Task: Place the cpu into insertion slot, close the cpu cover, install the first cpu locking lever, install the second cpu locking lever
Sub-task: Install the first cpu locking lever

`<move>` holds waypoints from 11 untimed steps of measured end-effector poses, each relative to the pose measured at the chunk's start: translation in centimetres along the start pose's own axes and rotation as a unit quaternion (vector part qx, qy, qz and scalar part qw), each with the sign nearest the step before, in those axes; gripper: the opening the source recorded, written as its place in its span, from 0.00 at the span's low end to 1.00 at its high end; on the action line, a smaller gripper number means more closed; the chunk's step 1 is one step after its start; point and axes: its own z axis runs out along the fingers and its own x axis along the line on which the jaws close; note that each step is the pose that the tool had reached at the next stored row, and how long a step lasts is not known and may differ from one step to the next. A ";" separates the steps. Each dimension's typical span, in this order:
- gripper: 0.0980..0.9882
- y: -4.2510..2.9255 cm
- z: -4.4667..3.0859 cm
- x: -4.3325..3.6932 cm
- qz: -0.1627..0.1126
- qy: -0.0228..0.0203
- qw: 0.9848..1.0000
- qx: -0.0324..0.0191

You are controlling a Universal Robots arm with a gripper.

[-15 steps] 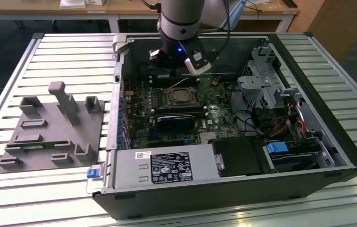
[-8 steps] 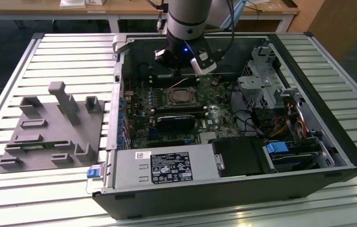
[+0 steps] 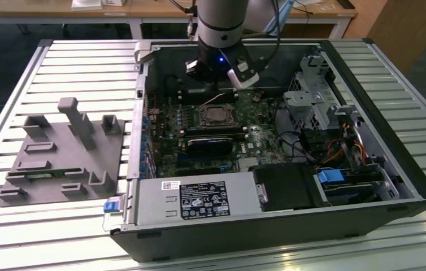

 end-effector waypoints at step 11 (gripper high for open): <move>0.00 -0.19 0.63 0.40 -0.003 -0.042 0.999 0.004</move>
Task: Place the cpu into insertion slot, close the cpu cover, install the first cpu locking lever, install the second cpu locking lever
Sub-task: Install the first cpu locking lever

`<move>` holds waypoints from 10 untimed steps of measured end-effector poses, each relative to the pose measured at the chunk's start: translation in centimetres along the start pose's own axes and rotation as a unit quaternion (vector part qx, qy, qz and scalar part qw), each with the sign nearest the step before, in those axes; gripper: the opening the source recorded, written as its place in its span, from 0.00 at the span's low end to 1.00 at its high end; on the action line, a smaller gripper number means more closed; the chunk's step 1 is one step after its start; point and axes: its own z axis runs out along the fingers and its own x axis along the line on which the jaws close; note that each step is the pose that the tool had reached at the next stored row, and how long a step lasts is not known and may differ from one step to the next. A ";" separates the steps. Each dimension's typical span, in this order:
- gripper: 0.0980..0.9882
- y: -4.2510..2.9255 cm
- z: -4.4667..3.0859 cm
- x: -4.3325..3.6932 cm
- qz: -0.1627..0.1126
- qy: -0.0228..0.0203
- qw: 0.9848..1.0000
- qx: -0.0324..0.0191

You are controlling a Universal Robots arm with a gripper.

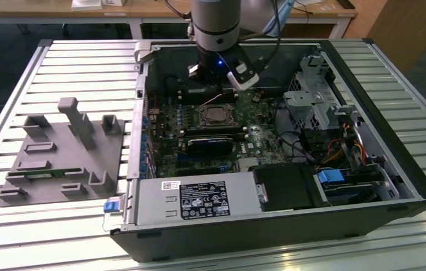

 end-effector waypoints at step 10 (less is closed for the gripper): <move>0.00 0.12 0.77 0.44 0.015 -0.007 1.000 0.015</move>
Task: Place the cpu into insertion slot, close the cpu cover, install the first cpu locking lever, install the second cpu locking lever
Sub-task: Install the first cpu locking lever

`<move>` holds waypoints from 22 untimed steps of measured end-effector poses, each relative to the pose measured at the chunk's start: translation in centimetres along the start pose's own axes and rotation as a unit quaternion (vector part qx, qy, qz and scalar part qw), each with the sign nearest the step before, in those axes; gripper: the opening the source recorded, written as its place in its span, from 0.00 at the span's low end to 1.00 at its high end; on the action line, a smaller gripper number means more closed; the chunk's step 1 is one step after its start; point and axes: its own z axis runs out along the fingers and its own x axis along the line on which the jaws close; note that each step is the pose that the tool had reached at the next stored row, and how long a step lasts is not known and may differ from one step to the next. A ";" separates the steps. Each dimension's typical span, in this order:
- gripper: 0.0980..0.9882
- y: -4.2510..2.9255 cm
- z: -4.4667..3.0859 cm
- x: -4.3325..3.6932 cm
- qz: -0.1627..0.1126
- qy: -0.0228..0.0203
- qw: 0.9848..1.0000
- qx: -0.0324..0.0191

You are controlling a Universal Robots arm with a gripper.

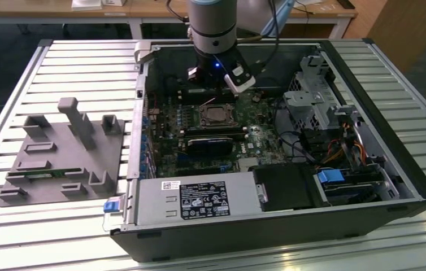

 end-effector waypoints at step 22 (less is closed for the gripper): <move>0.00 0.71 1.45 1.49 -0.003 -0.015 1.000 0.000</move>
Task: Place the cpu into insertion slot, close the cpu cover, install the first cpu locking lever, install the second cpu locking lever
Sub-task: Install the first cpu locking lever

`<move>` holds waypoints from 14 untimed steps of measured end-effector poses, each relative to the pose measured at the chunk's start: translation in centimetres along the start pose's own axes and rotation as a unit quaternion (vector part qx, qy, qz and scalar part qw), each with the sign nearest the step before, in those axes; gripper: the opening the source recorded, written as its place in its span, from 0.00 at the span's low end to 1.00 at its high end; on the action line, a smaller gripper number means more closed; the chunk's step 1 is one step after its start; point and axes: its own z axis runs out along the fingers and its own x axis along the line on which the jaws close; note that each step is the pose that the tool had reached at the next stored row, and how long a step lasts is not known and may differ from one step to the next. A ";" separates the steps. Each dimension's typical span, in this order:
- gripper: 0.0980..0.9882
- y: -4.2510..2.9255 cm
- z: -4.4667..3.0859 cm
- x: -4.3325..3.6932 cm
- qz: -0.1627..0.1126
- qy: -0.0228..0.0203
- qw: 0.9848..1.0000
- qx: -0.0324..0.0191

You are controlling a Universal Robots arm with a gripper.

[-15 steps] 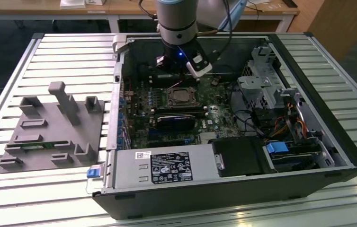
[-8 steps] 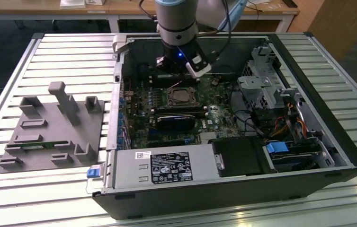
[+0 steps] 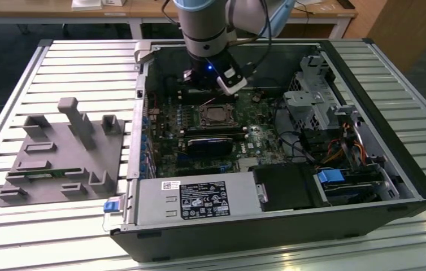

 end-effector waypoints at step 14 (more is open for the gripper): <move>0.00 -0.08 0.47 0.57 -0.006 -0.025 1.000 -0.003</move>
